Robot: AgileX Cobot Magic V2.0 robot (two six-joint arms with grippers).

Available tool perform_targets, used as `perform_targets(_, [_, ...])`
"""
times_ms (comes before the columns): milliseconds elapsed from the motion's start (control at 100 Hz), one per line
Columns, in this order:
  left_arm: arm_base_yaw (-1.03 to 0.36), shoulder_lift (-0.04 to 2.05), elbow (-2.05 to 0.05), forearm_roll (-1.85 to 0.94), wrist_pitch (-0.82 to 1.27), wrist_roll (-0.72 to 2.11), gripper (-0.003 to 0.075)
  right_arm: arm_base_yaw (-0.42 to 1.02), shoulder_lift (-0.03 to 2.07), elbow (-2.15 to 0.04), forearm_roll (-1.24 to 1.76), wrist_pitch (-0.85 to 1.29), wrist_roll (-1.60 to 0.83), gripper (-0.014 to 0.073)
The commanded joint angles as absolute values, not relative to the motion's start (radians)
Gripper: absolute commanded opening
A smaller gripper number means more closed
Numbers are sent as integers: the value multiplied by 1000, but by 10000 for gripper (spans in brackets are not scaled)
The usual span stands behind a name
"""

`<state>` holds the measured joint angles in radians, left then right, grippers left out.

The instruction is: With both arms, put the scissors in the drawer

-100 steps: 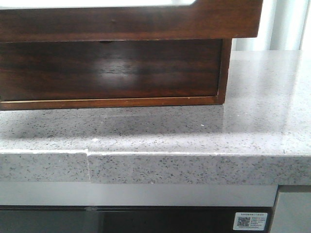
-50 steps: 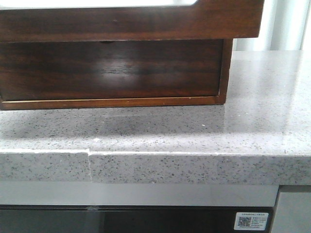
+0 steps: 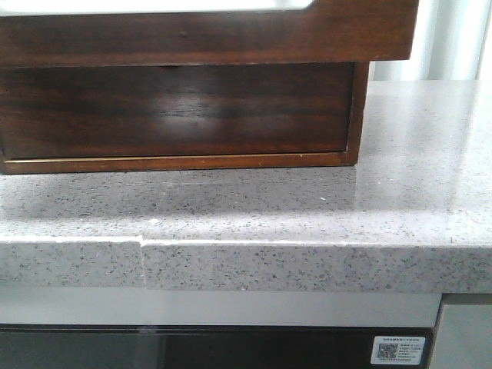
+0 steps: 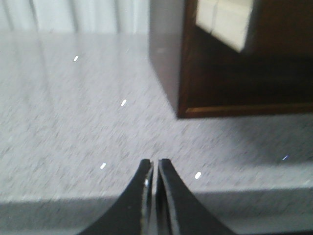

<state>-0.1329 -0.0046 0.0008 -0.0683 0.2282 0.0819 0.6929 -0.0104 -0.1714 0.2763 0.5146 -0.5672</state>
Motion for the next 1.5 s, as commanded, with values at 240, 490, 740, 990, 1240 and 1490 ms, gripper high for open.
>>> perform_targets(240, [-100,-36,25,-82,293,128,-19,692,9,-196,291,451,-567,-61])
perform_targets(490, [-100,-36,25,-83,292,128,-19,692,9,-196,291,451,-567,-61])
perform_targets(740, [-100,-36,25,-83,292,128,-19,692,9,-196,291,451,-567,-61])
perform_targets(990, [-100,-36,25,-83,292,128,-19,692,9,-196,291,451,-567,-61])
perform_targets(1240, [-100,-36,25,-83,292,128,-19,658,-3,-161,256,194,-441,-61])
perform_targets(1490, [-100,-36,25,-83,292,128,-19,429,-3,-16,-166,-311,141,-61])
